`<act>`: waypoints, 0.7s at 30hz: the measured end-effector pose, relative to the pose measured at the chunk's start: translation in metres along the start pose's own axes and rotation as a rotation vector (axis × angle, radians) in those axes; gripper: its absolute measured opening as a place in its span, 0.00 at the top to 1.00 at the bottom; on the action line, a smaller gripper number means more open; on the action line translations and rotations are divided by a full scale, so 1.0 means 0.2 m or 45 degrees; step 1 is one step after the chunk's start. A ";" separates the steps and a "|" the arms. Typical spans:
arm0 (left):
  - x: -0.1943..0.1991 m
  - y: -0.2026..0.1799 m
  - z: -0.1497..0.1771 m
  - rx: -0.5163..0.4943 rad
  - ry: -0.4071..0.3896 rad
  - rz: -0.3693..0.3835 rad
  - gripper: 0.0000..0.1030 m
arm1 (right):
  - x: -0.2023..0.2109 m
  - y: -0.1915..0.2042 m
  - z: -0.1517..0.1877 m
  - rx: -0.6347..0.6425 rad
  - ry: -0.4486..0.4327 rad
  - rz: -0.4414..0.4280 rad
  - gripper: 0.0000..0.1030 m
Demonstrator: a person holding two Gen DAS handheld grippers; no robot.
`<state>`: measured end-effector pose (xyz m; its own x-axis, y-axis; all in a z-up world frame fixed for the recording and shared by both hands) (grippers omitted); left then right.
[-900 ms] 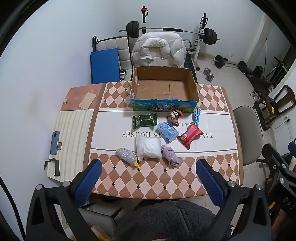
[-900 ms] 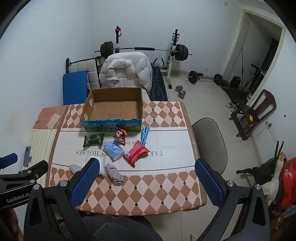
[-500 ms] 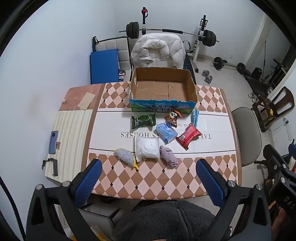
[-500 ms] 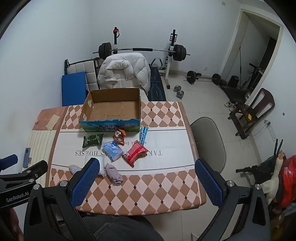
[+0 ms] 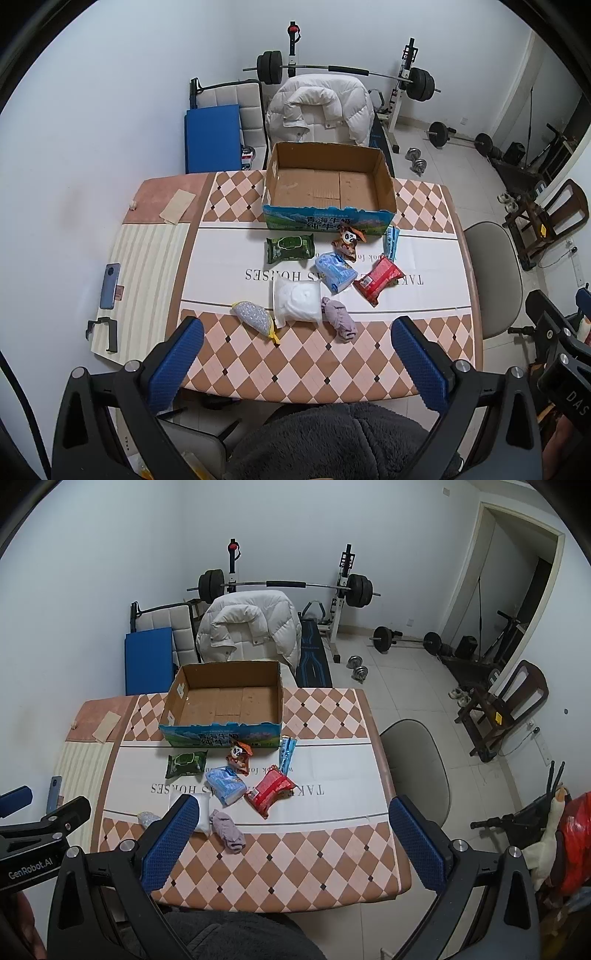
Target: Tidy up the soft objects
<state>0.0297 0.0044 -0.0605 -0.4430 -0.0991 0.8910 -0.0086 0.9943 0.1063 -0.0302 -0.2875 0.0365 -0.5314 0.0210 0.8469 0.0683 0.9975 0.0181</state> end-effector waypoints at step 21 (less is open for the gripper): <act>0.04 0.00 -0.02 0.010 -0.013 0.001 0.00 | 0.06 0.05 -0.03 0.020 -0.011 0.002 0.00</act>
<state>0.0301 0.0038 -0.0510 -0.4519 -0.0978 0.8867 -0.0153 0.9947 0.1019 -0.0302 -0.2771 0.0502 -0.5387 0.0230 0.8422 0.0561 0.9984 0.0087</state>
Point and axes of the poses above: each gripper's, at about its wrist camera, not at the fingertips, and x roughly against the way its jaws point, y to its left, z to its underside, the point moved 8 cm from there along -x, roughly the way its jaws point, and after that the axes turned 7 degrees about -z, right-handed, at the moved point
